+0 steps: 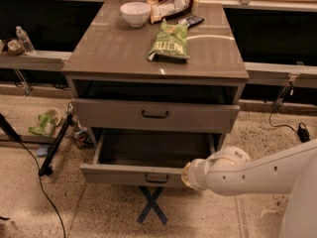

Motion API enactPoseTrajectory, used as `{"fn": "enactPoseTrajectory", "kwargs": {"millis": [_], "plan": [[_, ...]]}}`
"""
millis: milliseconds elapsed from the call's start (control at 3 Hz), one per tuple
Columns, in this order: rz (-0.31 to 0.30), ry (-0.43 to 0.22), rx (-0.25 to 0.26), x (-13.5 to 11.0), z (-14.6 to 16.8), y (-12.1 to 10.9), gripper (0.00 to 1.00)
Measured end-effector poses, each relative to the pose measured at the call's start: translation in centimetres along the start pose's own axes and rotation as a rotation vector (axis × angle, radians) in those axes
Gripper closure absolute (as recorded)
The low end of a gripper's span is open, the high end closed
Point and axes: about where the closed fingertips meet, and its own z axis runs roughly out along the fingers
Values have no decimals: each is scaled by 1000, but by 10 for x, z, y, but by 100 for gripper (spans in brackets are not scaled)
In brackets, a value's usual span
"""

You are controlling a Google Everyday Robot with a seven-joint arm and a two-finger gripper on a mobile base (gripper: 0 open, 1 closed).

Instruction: Close middle drawer

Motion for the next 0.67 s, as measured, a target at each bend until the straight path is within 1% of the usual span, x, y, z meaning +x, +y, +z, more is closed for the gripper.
{"fn": "enactPoseTrajectory", "kwargs": {"millis": [333,667], "plan": [[3,-15,-21,-5,5,12,98],[2,-4,-23,4,19,5,100]]}}
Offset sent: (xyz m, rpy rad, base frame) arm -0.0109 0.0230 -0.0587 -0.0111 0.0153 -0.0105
